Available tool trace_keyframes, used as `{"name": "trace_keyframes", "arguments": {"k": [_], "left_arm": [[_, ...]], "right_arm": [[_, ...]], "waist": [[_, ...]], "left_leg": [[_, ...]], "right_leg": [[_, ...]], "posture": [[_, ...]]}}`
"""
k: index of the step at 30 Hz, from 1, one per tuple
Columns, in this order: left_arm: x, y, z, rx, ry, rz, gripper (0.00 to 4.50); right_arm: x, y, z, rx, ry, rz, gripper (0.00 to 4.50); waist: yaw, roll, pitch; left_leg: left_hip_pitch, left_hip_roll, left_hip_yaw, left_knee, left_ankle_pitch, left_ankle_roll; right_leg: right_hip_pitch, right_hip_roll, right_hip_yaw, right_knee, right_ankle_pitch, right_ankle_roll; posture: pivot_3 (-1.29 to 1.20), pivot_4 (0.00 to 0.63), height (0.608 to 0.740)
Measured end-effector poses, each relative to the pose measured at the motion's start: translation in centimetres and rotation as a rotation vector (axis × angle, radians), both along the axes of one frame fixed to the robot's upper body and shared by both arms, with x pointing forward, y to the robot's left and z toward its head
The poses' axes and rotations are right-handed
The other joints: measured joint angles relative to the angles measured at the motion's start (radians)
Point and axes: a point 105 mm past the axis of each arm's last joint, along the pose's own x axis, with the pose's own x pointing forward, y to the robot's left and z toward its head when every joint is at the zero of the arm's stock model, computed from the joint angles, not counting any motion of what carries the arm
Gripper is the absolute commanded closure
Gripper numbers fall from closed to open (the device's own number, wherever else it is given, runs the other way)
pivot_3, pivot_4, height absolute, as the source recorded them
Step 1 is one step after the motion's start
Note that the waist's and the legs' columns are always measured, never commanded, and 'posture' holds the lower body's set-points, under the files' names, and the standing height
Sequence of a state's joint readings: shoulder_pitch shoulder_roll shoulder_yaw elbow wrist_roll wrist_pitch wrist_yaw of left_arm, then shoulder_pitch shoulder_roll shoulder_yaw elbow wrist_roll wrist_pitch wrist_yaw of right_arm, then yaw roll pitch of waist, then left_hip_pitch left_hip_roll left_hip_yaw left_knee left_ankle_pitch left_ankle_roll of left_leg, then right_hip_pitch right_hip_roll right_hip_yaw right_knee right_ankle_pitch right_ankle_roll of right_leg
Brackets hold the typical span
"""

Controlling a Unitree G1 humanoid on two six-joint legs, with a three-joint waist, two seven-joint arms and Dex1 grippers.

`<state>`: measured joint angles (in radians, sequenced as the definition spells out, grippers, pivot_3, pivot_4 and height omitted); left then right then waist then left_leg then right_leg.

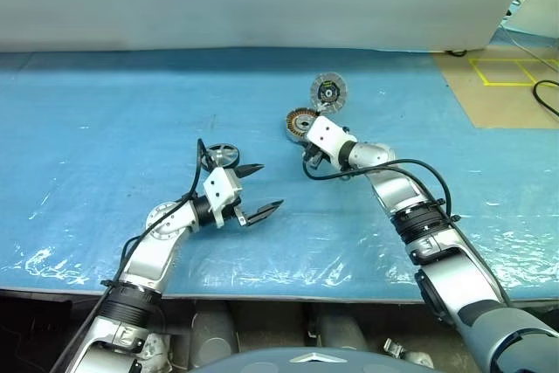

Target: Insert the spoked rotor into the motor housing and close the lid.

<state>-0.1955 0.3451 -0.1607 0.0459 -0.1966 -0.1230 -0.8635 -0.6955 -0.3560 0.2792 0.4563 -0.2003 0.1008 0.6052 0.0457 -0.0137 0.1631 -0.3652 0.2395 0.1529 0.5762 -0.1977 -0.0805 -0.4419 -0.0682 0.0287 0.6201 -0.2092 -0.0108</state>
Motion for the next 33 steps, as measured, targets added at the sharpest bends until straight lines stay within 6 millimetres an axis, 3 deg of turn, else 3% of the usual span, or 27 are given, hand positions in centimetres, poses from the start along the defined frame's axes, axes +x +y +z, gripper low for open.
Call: {"name": "trace_keyframes", "arguments": {"k": [1, 13, 16, 21, 33], "left_arm": [[0.0, 0.0, 0.0, 0.000, 0.000, 0.000, 0.00], [0.1, 0.0, -0.4, 0.000, 0.014, 0.006, 0.00], [0.2, 0.0, -0.3, -0.003, 0.013, 0.011, 0.00], [0.2, 0.0, -0.3, -0.004, 0.010, 0.018, 0.00], [0.4, 0.0, -0.5, 0.006, 0.006, 0.022, 0.00]], "right_arm": [[0.0, 0.0, 0.0, -0.004, 0.000, -0.001, 2.22], [0.9, -0.1, -0.2, -0.081, 0.018, 0.018, 2.22], [1.1, 0.0, -0.1, -0.110, 0.011, 0.031, 2.85], [1.4, 0.2, 0.2, -0.152, -0.018, 0.067, 4.47], [1.6, -0.1, 0.0, -0.167, -0.014, 0.080, 4.47]], "waist": [[0.000, 0.000, 0.000], [-0.001, 0.000, 0.000], [-0.002, 0.000, 0.000], [-0.002, 0.000, 0.000], [-0.001, 0.000, 0.000]], "left_leg": [[0.000, 0.000, 0.000, 0.000, 0.000, 0.000], [0.000, 0.000, 0.000, 0.000, 0.000, 0.000], [0.000, 0.000, 0.000, 0.000, 0.000, 0.000], [0.000, 0.000, 0.000, 0.000, 0.000, 0.000], [0.000, 0.000, 0.000, 0.000, 0.000, 0.000]], "right_leg": [[0.000, 0.000, 0.000, 0.000, 0.000, 0.000], [0.000, 0.000, 0.000, 0.000, 0.000, 0.000], [0.000, 0.000, 0.000, 0.000, 0.000, 0.000], [0.000, 0.000, 0.000, 0.000, 0.000, 0.000], [0.000, 0.000, 0.000, 0.000, 0.000, 0.000]], "posture": [[0.00, 0.150, 0.740], [0.00, 0.150, 0.740], [0.00, 0.150, 0.740], [0.00, 0.150, 0.740], [0.00, 0.150, 0.740]]}}
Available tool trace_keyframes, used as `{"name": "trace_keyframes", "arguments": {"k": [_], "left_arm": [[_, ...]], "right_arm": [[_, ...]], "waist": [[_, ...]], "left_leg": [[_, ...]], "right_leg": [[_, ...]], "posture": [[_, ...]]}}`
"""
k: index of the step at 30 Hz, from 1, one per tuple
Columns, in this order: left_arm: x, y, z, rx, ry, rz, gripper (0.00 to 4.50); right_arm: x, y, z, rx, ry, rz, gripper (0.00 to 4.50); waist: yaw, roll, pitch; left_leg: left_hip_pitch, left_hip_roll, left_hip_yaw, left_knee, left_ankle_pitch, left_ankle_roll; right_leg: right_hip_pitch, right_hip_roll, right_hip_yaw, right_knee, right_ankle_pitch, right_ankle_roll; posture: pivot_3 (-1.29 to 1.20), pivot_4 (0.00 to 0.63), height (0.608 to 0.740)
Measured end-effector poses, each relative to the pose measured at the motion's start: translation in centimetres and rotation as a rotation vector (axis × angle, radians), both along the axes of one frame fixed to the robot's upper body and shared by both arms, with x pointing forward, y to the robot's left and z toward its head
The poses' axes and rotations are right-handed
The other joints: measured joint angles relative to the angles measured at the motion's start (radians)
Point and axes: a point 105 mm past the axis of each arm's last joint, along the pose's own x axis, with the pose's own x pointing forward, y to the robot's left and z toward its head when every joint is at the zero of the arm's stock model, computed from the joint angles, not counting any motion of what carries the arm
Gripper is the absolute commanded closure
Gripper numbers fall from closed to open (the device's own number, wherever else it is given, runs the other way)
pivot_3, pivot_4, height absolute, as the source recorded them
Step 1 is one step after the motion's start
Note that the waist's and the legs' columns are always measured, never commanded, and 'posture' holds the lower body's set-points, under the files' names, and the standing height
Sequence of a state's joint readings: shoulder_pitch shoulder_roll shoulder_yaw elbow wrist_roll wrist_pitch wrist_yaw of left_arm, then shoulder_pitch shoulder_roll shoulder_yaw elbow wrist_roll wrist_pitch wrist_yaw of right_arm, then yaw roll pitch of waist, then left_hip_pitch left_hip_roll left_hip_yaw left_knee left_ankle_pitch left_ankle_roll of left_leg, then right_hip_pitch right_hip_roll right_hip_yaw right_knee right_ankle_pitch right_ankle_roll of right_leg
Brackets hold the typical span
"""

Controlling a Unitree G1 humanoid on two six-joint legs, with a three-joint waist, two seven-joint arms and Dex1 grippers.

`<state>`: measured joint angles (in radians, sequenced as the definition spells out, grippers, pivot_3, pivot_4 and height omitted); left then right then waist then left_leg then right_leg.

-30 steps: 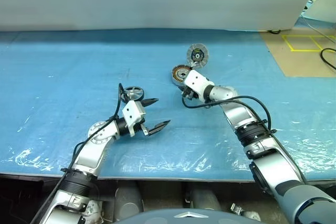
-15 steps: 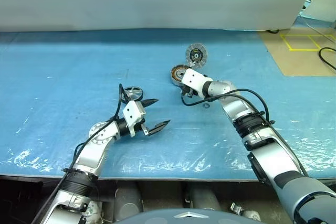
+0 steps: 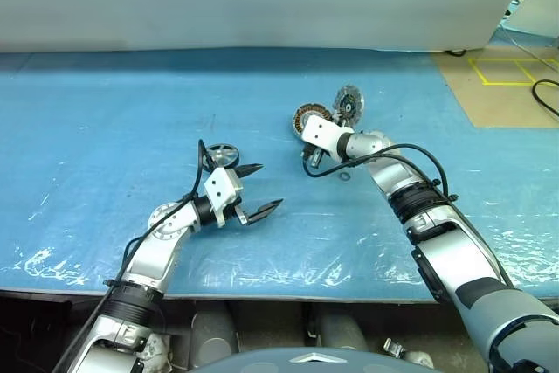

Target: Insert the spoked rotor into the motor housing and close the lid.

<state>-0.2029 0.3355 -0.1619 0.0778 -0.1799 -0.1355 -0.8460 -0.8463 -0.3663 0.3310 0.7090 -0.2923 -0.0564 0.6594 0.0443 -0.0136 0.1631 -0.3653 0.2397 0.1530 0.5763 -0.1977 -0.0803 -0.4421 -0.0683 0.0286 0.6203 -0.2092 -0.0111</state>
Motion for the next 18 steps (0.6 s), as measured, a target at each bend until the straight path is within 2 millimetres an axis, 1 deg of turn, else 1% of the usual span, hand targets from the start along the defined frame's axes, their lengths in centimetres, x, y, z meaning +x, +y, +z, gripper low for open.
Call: {"name": "trace_keyframes", "arguments": {"k": [5, 7, 11, 14, 18], "left_arm": [[0.0, 0.0, 0.0, 0.003, -0.001, -0.002, 0.00], [0.0, -0.1, 0.0, 0.004, -0.002, -0.004, 0.00], [-0.2, 0.2, -0.3, 0.015, 0.003, -0.004, 0.00], [-0.3, 0.2, -0.4, 0.018, 0.002, -0.008, 0.00], [-0.3, 0.3, -0.4, 0.021, 0.003, -0.012, 0.00]], "right_arm": [[-1.0, 0.4, 0.3, 0.046, 0.079, 0.074, 4.47], [-1.6, 0.1, 0.3, 0.043, 0.109, 0.109, 4.47], [-3.7, -0.7, 0.1, 0.015, 0.175, 0.232, 4.47], [-5.8, -1.1, -0.4, -0.017, 0.228, 0.330, 4.47], [-7.7, -1.5, -0.8, -0.048, 0.264, 0.414, 4.47]], "waist": [[-0.001, 0.000, 0.000], [0.000, 0.000, 0.000], [0.004, 0.000, 0.000], [0.003, 0.000, 0.000], [0.003, 0.000, 0.000]], "left_leg": [[-0.001, 0.001, 0.000, 0.000, 0.000, 0.000], [-0.001, 0.001, 0.000, 0.000, 0.000, 0.000], [-0.001, 0.001, 0.000, 0.000, 0.000, 0.001], [-0.001, 0.001, 0.000, 0.000, -0.001, 0.002], [-0.001, 0.001, 0.000, 0.000, -0.002, 0.003]], "right_leg": [[0.000, 0.000, 0.000, 0.000, 0.000, 0.000], [0.000, 0.000, 0.000, 0.000, 0.000, 0.000], [0.000, 0.000, 0.000, 0.000, 0.000, 0.000], [0.000, 0.000, 0.000, 0.000, 0.000, 0.000], [0.000, 0.000, 0.000, 0.000, 0.000, 0.000]], "posture": [[0.00, 0.150, 0.740], [0.00, 0.150, 0.740], [0.00, 0.150, 0.740], [0.00, 0.150, 0.740], [0.00, 0.150, 0.740]]}}
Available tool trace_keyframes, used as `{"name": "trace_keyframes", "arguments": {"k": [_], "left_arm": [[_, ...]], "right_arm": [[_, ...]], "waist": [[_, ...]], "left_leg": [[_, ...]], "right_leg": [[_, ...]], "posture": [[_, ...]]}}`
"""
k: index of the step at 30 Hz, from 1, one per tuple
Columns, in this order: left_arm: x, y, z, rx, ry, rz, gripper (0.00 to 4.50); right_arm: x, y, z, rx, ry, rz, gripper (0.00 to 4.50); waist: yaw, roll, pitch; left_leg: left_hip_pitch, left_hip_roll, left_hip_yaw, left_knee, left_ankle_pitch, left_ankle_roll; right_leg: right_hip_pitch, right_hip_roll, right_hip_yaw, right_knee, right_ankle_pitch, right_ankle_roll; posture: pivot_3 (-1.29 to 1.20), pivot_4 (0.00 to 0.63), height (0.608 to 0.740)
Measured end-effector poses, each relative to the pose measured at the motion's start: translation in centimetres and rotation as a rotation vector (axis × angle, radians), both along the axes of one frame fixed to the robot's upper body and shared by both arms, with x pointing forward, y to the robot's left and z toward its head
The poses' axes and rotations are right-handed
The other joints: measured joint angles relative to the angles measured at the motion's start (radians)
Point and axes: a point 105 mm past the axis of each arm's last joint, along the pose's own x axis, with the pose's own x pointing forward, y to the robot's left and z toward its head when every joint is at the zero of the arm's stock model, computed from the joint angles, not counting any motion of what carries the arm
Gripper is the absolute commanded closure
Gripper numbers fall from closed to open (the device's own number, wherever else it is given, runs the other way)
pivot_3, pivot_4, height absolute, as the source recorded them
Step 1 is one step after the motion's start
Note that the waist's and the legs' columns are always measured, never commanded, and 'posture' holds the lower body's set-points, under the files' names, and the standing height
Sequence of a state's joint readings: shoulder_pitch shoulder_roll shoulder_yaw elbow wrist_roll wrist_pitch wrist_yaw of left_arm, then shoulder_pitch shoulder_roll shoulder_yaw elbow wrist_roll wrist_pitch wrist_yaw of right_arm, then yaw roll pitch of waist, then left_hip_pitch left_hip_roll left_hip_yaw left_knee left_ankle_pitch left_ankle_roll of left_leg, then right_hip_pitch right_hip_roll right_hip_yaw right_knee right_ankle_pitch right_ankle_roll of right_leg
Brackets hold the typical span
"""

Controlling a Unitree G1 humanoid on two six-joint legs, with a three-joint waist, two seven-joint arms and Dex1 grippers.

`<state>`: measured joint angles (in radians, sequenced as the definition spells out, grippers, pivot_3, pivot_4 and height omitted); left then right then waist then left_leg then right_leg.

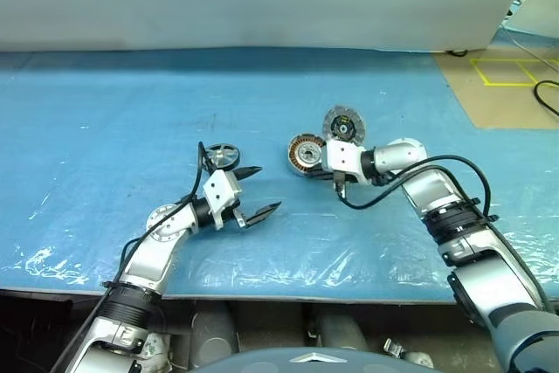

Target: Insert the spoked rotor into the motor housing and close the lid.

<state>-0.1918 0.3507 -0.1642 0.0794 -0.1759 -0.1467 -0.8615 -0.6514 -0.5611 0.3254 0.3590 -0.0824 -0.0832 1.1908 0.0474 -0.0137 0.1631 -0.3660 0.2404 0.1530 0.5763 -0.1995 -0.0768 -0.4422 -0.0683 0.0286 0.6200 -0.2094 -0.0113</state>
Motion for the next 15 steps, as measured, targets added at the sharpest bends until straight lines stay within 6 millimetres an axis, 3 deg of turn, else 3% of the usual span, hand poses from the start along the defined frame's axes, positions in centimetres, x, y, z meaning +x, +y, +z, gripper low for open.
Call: {"name": "trace_keyframes", "arguments": {"k": [8, 15], "left_arm": [[-0.1, 0.0, -0.1, 0.005, 0.003, -0.009, 0.00], [-0.1, 0.0, -0.1, 0.004, 0.005, -0.010, 0.00]], "right_arm": [[-3.1, 0.4, -0.3, -0.056, 0.022, 0.166, 4.47], [-3.2, 0.8, -0.2, -0.083, -0.012, 0.213, 4.47]], "waist": [[-0.002, 0.000, 0.000], [-0.004, 0.000, 0.000]], "left_leg": [[0.000, 0.000, 0.000, 0.000, 0.000, 0.000], [0.000, 0.000, 0.000, 0.000, 0.000, 0.001]], "right_leg": [[0.000, 0.000, 0.000, 0.000, 0.000, 0.000], [0.000, 0.000, 0.000, 0.000, 0.000, 0.000]], "posture": [[0.00, 0.150, 0.740], [0.00, 0.150, 0.740]]}}
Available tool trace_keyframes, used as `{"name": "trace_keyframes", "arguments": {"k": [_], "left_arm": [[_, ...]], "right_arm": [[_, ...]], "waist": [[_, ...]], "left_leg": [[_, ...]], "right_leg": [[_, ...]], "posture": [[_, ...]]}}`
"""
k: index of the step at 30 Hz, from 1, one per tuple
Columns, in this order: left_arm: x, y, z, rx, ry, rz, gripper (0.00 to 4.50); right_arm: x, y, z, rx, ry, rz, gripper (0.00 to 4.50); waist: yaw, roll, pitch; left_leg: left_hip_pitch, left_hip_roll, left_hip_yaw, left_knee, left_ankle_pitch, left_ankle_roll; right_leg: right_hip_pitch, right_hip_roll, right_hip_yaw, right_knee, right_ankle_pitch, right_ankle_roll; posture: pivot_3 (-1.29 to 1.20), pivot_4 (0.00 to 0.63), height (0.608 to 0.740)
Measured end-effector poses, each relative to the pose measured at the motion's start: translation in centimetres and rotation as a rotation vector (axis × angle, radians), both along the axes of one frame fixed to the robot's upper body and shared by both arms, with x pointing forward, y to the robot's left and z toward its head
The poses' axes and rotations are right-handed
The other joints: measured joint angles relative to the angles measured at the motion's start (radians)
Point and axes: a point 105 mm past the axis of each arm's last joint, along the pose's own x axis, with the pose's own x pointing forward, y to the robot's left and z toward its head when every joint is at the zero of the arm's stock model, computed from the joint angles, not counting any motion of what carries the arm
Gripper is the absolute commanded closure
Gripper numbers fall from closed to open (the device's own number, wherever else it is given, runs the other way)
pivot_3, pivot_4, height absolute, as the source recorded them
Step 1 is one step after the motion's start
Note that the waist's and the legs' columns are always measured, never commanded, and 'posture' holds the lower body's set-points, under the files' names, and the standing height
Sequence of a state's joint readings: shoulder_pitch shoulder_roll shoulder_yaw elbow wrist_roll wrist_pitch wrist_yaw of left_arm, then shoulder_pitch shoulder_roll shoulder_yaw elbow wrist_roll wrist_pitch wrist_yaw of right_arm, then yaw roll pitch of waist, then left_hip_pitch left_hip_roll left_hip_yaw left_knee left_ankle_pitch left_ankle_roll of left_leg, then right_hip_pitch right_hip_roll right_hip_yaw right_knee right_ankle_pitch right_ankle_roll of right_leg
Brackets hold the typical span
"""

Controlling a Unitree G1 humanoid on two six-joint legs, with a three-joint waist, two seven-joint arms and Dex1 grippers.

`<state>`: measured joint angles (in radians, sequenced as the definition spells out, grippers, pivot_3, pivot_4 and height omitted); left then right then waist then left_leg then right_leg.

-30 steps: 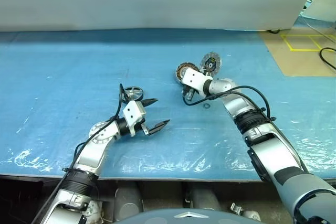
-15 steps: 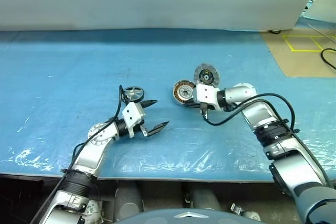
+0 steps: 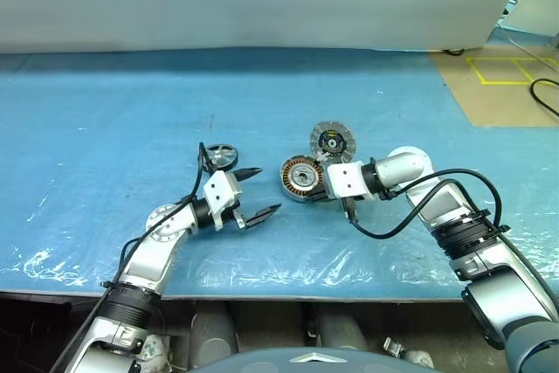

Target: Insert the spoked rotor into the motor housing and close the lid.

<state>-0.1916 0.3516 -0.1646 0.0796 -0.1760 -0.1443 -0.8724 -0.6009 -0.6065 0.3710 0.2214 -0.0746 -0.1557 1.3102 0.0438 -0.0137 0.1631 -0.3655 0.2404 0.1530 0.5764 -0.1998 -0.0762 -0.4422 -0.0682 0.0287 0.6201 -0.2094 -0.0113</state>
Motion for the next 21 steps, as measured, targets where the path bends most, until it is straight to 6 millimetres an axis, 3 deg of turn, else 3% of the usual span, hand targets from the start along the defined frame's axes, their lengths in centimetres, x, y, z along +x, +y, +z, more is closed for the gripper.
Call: {"name": "trace_keyframes", "arguments": {"k": [11, 21], "left_arm": [[0.0, 0.0, -0.1, 0.002, 0.002, 0.001, 0.00], [0.0, -0.1, -0.1, 0.003, 0.004, -0.008, 0.00]], "right_arm": [[1.3, 0.6, 0.0, -0.059, -0.123, 0.069, 4.47], [2.5, -0.3, 0.6, -0.181, -0.203, 0.202, 4.47]], "waist": [[-0.001, 0.000, 0.000], [-0.002, 0.000, 0.000]], "left_leg": [[0.000, 0.000, 0.000, 0.001, 0.000, 0.000], [0.000, 0.000, 0.000, 0.003, 0.000, 0.001]], "right_leg": [[0.000, 0.000, 0.000, 0.001, 0.000, 0.000], [0.000, -0.001, 0.000, 0.002, 0.000, 0.000]], "posture": [[0.00, 0.150, 0.740], [0.00, 0.150, 0.740]]}}
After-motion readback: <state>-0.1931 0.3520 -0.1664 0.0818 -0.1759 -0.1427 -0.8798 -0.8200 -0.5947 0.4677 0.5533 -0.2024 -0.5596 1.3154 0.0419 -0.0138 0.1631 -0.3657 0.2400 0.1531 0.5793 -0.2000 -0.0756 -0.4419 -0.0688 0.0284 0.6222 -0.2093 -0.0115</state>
